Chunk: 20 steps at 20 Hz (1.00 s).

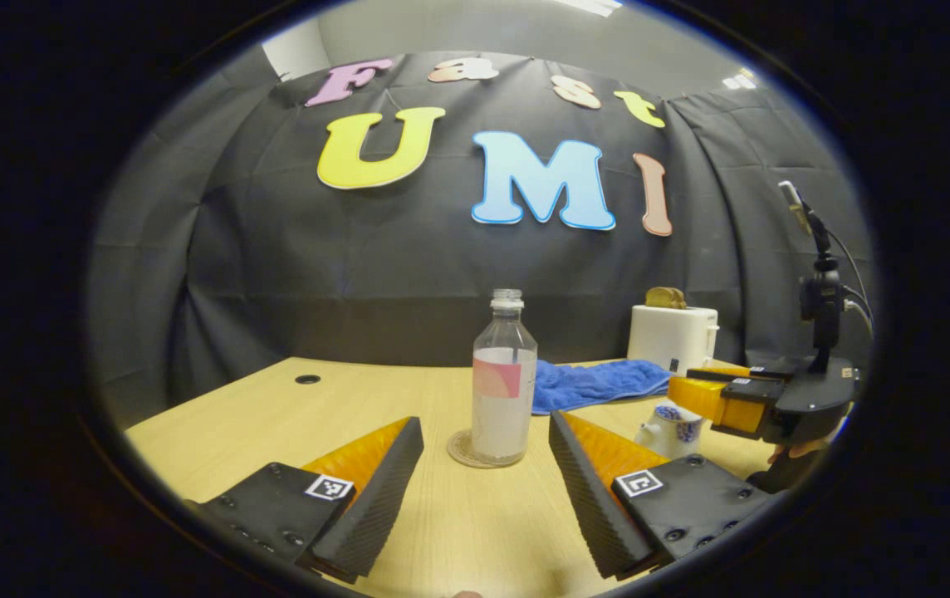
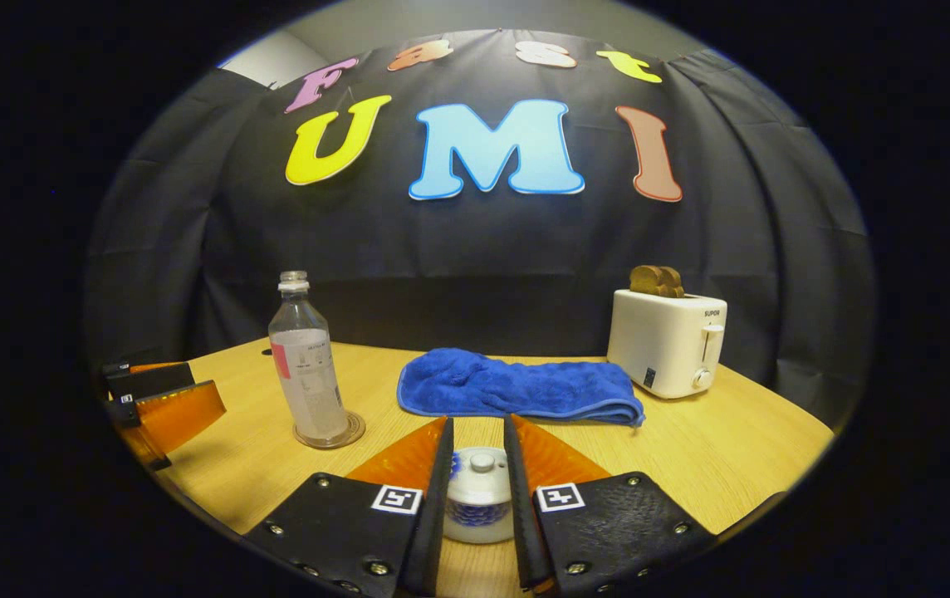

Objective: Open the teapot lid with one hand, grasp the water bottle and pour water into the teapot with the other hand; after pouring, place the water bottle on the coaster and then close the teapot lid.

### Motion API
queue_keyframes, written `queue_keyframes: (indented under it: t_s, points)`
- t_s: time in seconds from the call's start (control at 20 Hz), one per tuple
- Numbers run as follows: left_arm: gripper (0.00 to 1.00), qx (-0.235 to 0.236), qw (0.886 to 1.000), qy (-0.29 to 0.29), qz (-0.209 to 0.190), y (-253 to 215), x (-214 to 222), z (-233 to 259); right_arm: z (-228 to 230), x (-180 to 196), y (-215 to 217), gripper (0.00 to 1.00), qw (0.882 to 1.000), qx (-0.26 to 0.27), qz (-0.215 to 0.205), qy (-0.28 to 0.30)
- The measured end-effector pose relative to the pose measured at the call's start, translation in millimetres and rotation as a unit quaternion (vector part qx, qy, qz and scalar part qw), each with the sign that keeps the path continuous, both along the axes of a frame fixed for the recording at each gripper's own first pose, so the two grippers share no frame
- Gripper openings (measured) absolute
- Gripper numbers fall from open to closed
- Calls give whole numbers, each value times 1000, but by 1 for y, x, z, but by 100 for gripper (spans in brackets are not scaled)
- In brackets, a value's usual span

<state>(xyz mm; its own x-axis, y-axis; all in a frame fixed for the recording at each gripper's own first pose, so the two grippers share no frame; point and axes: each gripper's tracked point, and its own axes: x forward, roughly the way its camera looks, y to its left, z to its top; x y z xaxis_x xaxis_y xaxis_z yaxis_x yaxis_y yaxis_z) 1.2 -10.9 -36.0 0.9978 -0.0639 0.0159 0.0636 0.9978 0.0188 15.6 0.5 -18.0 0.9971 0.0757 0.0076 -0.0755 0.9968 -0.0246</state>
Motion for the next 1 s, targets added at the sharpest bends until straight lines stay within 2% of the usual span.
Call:
queue_keyframes:
  t_s: [0.45, 0.7, 1.0]
  points:
    - [100, 0, 999, 2, 41, 5, -38, -14, -8, -57, 33, 36, 1000, 13, 2, -24]
    - [100, 30, 998, -18, 46, 5, -45, -9, -25, -60, 47, 36, 1000, 2, 7, -14]
    - [100, 27, 998, -27, 52, 6, -48, -7, -22, -64, 49, 37, 1000, 8, 6, -18]
